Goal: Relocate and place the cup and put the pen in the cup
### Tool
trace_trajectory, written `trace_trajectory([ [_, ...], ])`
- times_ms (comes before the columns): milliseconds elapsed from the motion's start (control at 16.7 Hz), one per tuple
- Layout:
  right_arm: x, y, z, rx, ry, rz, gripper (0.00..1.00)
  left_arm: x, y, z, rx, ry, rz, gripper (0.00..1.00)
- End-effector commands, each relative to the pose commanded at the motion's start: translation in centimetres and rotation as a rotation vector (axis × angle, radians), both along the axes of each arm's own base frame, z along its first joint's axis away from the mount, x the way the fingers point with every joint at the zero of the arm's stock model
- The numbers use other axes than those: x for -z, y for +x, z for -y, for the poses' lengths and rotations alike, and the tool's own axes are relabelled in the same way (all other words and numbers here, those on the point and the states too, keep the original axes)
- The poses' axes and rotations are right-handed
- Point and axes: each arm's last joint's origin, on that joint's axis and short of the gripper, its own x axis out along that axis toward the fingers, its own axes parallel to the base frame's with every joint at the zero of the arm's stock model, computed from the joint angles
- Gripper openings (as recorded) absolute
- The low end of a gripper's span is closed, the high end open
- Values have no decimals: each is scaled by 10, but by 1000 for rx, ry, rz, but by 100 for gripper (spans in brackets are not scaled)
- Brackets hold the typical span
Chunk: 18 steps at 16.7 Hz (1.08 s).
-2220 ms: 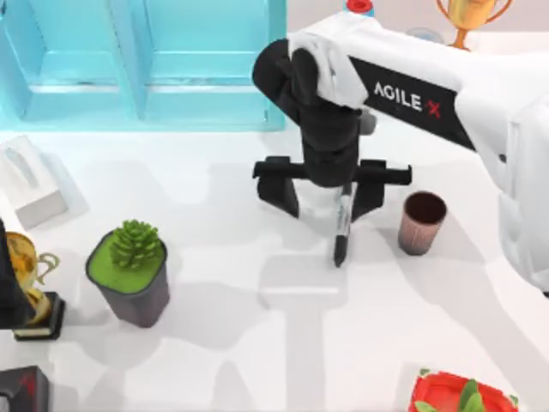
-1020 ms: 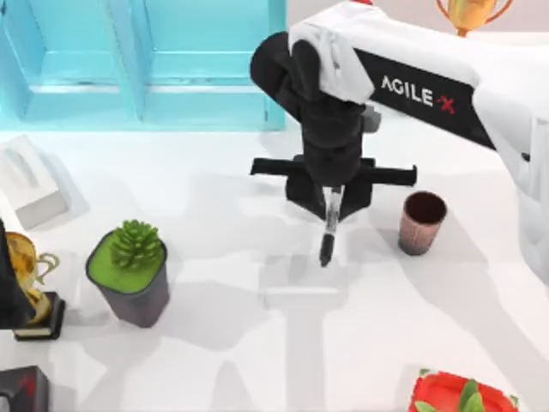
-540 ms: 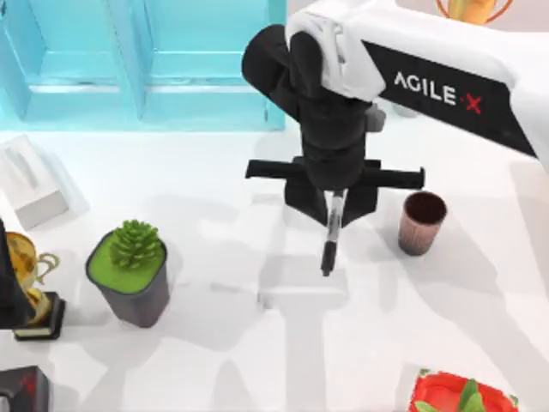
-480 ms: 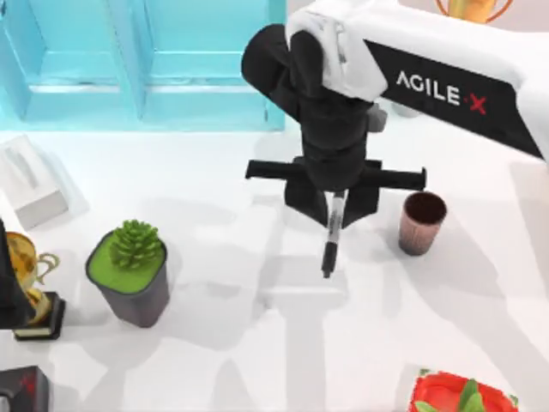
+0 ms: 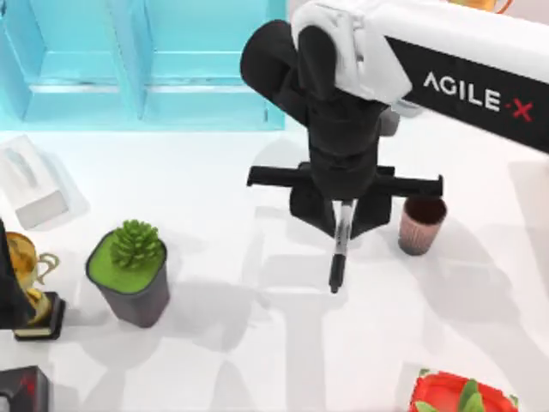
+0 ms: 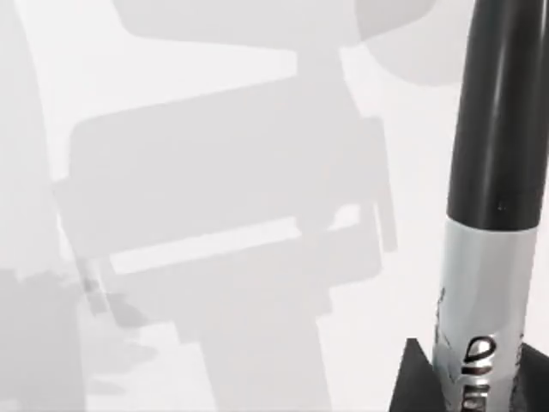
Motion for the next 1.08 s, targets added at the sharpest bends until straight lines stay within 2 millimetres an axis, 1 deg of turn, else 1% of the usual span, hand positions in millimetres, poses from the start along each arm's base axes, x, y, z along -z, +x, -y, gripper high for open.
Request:
trace_trajectory([
  [120, -6, -9, 1, 1, -4, -4, 0, 0, 0, 0, 0, 0, 0, 100],
  [180, -6, -10, 1, 2, -5, -6, 0, 0, 0, 0, 0, 0, 0, 100],
  [480, -5, -7, 2, 8, -4, -5, 0, 0, 0, 0, 0, 0, 0, 100],
  [540, -2, -7, 2, 4, -12, -8, 0, 0, 0, 0, 0, 0, 0, 100],
  [720, 17, -8, 2, -31, -49, 7, 0, 0, 0, 0, 0, 0, 0, 100],
  [900, 31, -9, 0, -101, -54, 116, 0, 0, 0, 0, 0, 0, 0, 100],
  [1080, 37, -10, -4, -185, -36, 306, 0, 0, 0, 0, 0, 0, 0, 100],
])
